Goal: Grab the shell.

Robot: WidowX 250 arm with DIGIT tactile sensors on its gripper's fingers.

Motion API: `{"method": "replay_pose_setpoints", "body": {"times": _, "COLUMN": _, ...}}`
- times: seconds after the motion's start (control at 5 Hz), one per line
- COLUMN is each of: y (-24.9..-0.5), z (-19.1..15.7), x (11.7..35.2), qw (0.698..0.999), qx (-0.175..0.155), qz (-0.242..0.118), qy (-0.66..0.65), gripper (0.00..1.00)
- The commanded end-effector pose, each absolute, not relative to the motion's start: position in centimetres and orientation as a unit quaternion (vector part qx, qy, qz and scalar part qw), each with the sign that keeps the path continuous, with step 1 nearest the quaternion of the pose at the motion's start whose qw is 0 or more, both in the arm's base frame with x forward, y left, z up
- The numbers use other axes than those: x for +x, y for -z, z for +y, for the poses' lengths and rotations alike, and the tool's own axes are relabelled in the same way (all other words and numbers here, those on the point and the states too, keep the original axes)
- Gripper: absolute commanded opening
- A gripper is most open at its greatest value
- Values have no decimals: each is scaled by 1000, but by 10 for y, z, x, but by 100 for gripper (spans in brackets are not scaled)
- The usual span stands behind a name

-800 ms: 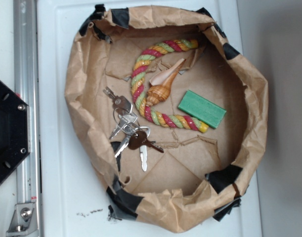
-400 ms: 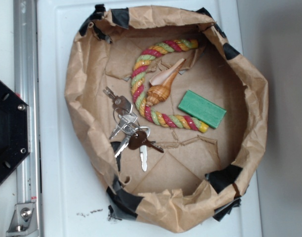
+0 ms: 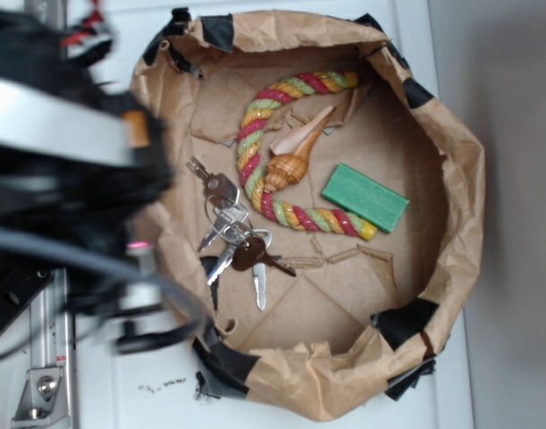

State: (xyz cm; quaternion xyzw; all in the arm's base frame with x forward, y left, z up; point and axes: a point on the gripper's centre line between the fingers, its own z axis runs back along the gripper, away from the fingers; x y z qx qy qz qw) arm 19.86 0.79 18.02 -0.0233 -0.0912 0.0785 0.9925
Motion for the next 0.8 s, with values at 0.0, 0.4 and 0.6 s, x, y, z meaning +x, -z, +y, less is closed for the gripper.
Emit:
{"method": "replay_pose_setpoints", "body": {"times": 0.0, "y": -135, "z": 47, "x": 246, "qw": 988, "qx": 13, "qz": -105, "qy": -116, "gripper": 100}}
{"method": "replay_pose_setpoints", "body": {"times": 0.4, "y": -53, "z": 59, "x": 273, "qw": 967, "qx": 16, "qz": -105, "qy": -231, "gripper": 100}}
{"method": "replay_pose_setpoints", "body": {"times": 0.6, "y": -31, "z": 54, "x": 277, "qw": 963, "qx": 30, "qz": -83, "qy": -255, "gripper": 100}}
